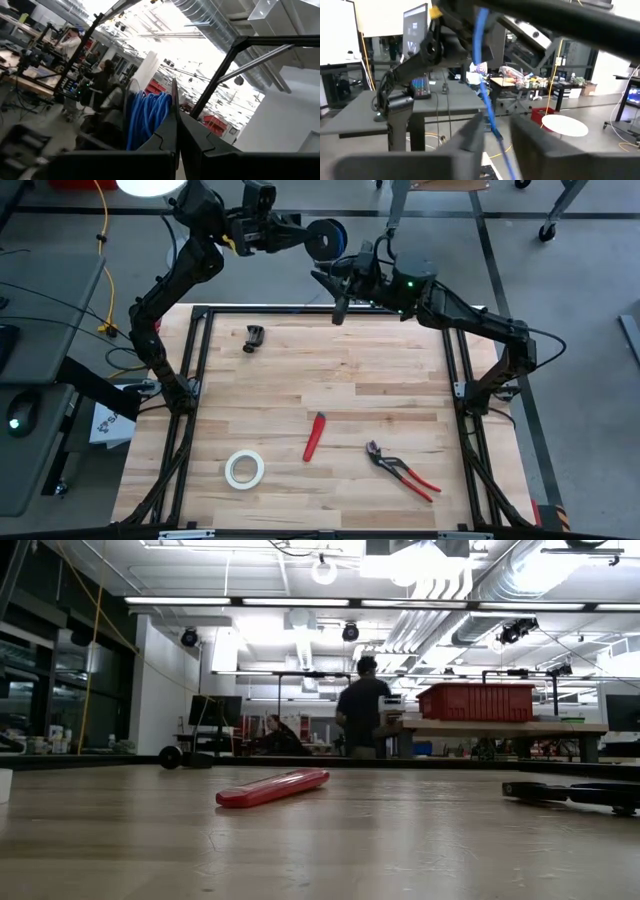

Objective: Coil cords
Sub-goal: Coil the blue wire cable onto the black spool

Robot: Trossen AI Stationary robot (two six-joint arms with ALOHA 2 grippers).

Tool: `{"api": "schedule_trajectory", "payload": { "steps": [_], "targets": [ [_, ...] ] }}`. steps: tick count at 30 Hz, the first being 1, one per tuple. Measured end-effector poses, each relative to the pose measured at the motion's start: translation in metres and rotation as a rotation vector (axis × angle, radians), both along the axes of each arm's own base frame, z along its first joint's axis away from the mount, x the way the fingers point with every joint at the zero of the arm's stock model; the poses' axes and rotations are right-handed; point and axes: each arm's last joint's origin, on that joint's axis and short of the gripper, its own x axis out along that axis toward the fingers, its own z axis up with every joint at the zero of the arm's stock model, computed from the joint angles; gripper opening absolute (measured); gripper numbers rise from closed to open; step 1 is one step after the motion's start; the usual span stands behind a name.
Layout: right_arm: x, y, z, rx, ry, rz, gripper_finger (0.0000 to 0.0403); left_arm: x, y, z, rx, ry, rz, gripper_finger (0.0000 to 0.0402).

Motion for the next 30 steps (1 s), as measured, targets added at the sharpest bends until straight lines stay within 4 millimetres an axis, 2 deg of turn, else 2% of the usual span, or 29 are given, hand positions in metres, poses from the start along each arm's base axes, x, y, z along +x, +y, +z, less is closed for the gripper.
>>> {"api": "schedule_trajectory", "payload": {
  "steps": [2, 3, 6, 15, 22, 30],
  "targets": [
    [-0.004, 0.003, 0.003, -0.001, 0.003, -0.005, 0.0028, -0.002, 0.003, 0.0, 0.0, 0.0, 0.009, 0.0],
    [-0.006, 0.005, 0.004, -0.008, 0.006, -0.009, 0.0015, -0.002, 0.004, 0.0, 0.0, -0.001, 0.012, 0.0],
    [-0.012, 0.008, 0.009, -0.008, 0.001, -0.018, 0.0006, -0.005, 0.009, 0.0, 0.005, -0.002, 0.031, 0.0],
    [-0.032, 0.015, 0.017, 0.016, 0.027, -0.009, 0.0001, -0.02, 0.031, -0.001, 0.027, -0.002, 0.122, 0.0],
    [-0.034, 0.016, 0.016, 0.027, 0.043, 0.001, 0.0001, -0.026, 0.038, 0.0, 0.046, -0.011, 0.178, 0.0],
    [-0.055, 0.018, 0.023, 0.016, 0.077, 0.001, 0.0, -0.038, 0.049, -0.014, -0.033, 0.168, 0.159, 0.0]
  ]
}}
